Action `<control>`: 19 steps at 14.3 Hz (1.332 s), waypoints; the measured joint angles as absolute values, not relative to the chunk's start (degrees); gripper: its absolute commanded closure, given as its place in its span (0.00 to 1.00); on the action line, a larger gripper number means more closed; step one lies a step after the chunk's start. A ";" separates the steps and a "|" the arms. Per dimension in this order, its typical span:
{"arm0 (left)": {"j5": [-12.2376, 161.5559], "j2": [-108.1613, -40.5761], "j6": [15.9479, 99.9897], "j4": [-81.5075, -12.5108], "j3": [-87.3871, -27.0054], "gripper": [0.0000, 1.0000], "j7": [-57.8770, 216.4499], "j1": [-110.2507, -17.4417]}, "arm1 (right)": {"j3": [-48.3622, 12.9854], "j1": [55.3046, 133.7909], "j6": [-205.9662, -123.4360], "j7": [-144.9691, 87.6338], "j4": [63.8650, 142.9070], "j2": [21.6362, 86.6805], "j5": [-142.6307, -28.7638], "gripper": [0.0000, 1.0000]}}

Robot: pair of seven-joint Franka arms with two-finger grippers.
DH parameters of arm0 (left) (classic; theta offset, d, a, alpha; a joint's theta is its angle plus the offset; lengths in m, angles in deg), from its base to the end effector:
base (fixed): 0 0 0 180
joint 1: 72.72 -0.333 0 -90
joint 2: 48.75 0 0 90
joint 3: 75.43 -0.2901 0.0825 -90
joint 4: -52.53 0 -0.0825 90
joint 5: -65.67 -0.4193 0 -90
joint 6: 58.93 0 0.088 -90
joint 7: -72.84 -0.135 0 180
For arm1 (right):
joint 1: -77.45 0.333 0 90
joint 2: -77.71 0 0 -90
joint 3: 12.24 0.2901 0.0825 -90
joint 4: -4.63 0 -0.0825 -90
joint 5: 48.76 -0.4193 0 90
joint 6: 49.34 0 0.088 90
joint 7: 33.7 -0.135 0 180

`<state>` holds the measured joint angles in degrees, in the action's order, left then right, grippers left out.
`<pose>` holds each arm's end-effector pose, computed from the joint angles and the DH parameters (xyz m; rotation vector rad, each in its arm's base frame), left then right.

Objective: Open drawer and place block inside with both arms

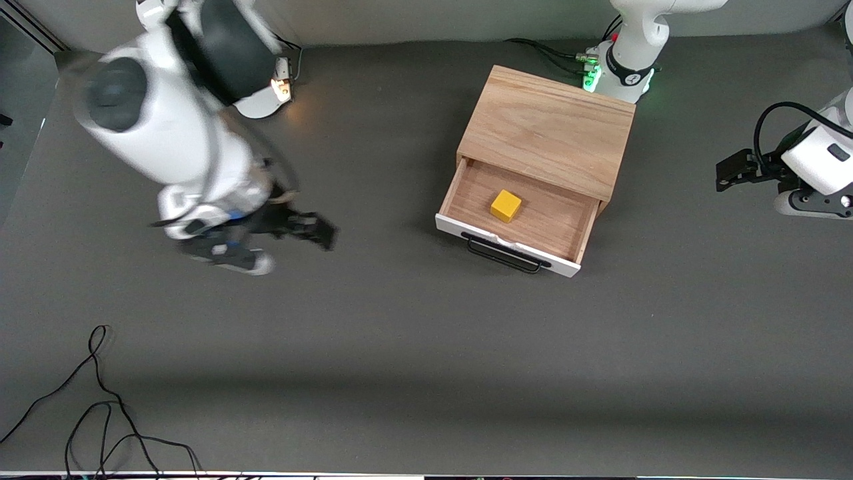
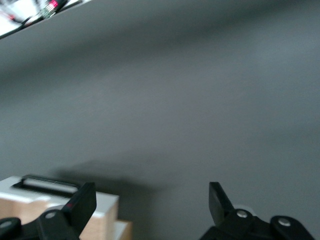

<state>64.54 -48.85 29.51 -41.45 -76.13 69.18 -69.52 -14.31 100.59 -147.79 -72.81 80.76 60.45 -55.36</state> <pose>0.5810 -0.0227 0.5324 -3.1145 0.1683 0.1539 0.6358 0.2631 0.5172 -2.9676 0.4860 -0.0366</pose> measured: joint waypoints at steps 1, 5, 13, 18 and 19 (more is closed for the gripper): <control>64.54 -48.85 29.51 -41.45 -76.13 0.00 69.18 -69.51 | -16.91 100.42 -147.83 -70.88 83.37 62.82 -55.41 0.00; 64.54 -48.87 29.51 -41.47 -76.14 0.00 69.18 -69.49 | -24.69 100.23 -148.14 -63.42 93.37 71.08 -55.10 0.00; 64.54 -48.89 29.51 -41.48 -76.15 0.00 69.20 -69.42 | -16.41 79.89 -147.23 -38.69 99.10 75.26 -51.07 0.00; 64.55 -48.89 29.51 -41.48 -76.15 0.00 69.65 -69.39 | -6.23 71.39 -147.06 -36.63 99.15 75.27 -49.40 0.00; 64.55 -48.89 29.51 -41.48 -76.14 0.00 70.11 -69.39 | -5.95 71.41 -147.06 -36.51 99.15 75.25 -49.40 0.00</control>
